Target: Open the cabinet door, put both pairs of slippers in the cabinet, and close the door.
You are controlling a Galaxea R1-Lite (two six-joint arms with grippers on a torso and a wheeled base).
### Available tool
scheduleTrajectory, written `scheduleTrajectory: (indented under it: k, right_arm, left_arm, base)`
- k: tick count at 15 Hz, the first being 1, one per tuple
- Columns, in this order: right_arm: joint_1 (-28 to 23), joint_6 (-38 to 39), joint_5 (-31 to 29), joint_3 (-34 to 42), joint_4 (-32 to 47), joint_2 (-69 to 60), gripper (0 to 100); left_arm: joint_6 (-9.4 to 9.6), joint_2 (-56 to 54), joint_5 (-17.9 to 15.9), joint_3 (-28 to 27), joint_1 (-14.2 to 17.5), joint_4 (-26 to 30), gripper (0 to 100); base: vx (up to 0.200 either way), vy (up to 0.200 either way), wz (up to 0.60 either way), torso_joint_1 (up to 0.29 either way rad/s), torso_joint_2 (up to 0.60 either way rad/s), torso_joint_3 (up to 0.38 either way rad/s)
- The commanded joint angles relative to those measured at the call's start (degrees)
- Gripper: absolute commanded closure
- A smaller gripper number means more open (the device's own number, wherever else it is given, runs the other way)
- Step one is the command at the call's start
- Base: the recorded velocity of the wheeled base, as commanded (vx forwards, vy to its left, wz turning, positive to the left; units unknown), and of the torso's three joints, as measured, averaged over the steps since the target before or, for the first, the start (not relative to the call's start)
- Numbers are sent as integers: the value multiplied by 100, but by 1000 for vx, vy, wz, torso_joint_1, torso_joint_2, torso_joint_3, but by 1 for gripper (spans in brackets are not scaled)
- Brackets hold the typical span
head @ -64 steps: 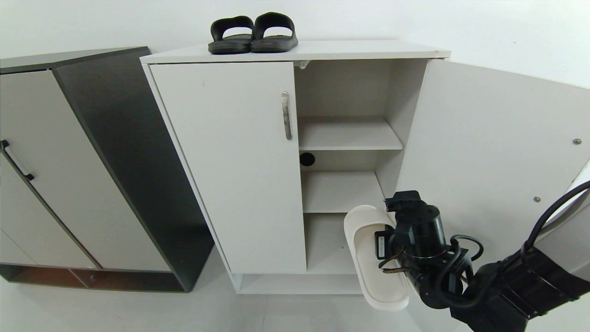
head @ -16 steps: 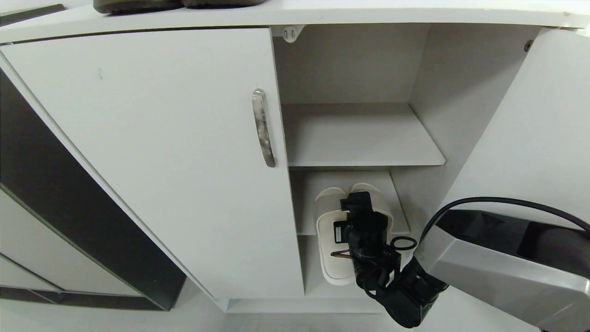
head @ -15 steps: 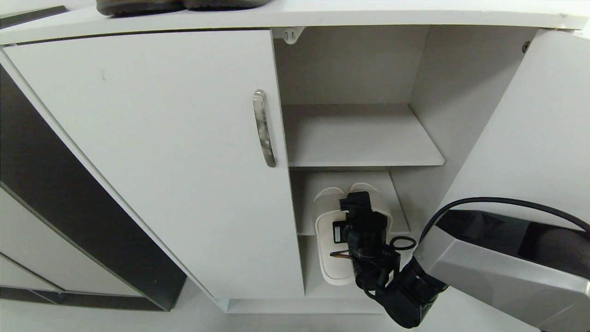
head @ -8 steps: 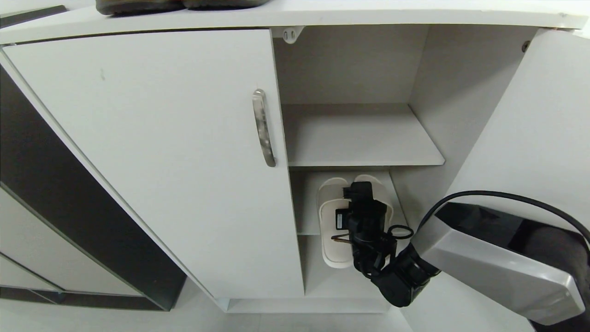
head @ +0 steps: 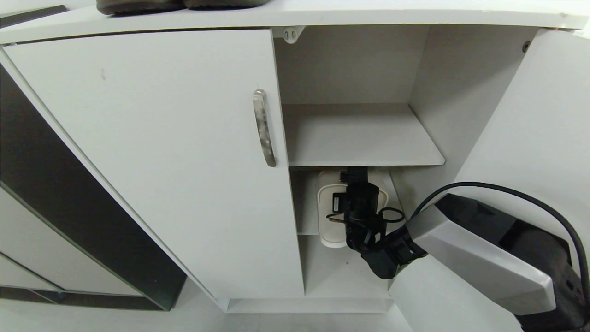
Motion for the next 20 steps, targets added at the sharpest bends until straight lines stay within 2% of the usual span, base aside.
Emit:
scheduleTrajectory:
  k: [1, 5, 13, 14, 17, 20]
  right_arm:
    - [-33, -1, -5, -321, 101, 166, 100]
    - [-59, -9, -5, -611, 268, 350, 100]
    - [-86, -27, -5, -672, 277, 465, 100]
    - [-86, -27, -5, -664, 268, 456, 0]
    - [-33, -27, -13, -400, 242, 262, 0]
    - [169, -9, -40, 338, 57, -221, 0]
  left_arm:
    - [0, 9, -1, 0, -7, -1, 100]
    - [0, 9, -1, 0, -7, -1, 100]
    - [0, 9, 7, 0, 2, -1, 100]
    - [0, 9, 7, 0, -7, -1, 100]
    - [0, 9, 78, 0, -7, -1, 100]
    - [0, 9, 78, 0, -7, -1, 100]
  base:
    - [0, 0, 0, 0, 0, 0]
    - [0, 0, 0, 0, 0, 0]
    - [0, 0, 0, 0, 0, 0]
    - [0, 0, 0, 0, 0, 0]
    - [0, 0, 0, 0, 0, 0]
    - [0, 0, 0, 0, 0, 0]
